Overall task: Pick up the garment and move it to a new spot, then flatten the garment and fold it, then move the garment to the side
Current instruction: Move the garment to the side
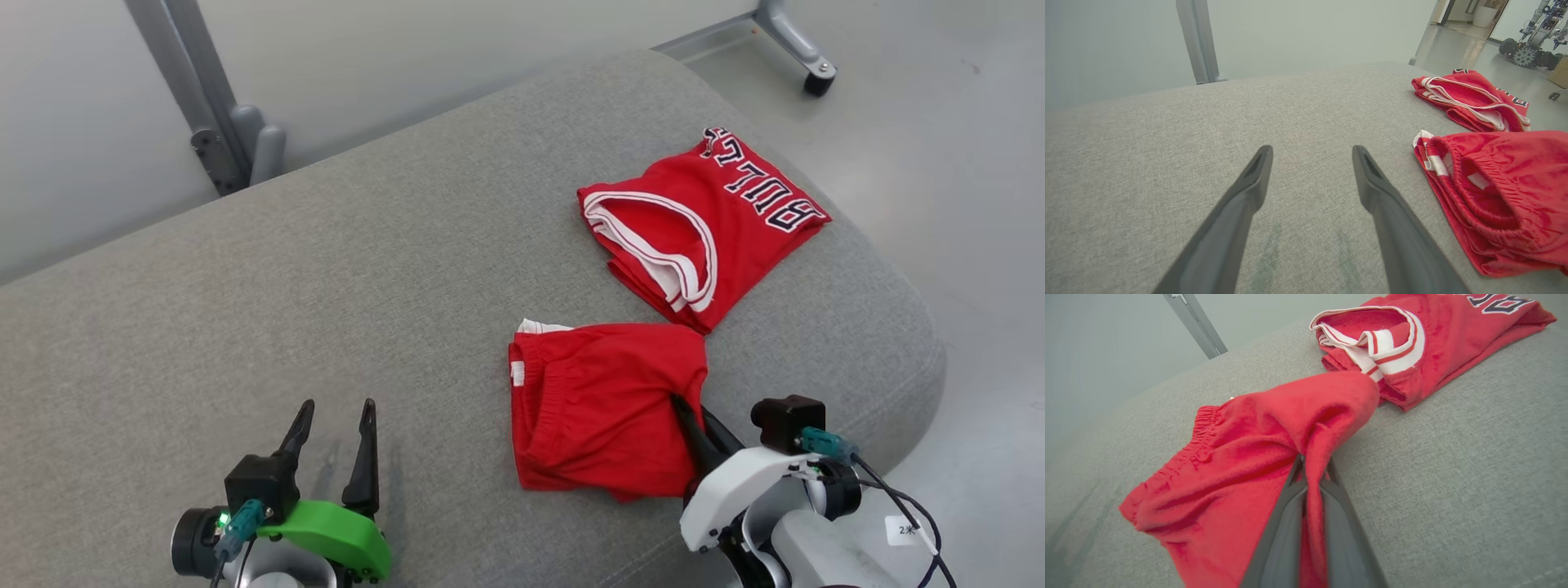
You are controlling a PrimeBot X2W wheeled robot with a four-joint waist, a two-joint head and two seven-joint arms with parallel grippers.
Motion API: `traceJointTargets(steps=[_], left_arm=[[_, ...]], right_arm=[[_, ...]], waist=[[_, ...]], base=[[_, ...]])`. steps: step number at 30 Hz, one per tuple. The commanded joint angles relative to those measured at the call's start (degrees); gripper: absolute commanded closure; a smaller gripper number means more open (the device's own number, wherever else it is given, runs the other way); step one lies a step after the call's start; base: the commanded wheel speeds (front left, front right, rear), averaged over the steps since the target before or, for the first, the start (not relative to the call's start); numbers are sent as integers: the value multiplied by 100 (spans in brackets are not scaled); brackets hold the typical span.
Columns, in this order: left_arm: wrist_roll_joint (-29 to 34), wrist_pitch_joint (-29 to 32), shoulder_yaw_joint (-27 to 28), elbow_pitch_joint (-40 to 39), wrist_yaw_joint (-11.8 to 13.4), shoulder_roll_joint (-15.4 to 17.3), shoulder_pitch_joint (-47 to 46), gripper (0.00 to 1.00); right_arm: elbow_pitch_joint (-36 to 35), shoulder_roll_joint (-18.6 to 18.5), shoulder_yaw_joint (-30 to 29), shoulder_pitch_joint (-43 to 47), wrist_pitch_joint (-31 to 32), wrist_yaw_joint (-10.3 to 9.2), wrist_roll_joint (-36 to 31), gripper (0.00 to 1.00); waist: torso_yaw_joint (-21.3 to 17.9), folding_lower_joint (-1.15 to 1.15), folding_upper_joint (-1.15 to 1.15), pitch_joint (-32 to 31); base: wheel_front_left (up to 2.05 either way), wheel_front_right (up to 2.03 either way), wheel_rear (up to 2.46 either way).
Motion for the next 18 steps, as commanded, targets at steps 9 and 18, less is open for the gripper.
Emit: traceJointTargets(steps=[9, 18], left_arm=[[222, 4, -10, 36, -75, 35, -243, 0], [355, 4, 44, 52, -123, 32, -249, 0]], right_arm=[[-145, -430, 807, -866, -15, -2, -406, 100], [26, -1069, 1116, -2037, -15, -2, -245, 100]], waist=[[450, 0, 0, 460], [1000, 0, 0, 649]], base=[[0, 0, 0], [0, 0, 0]])
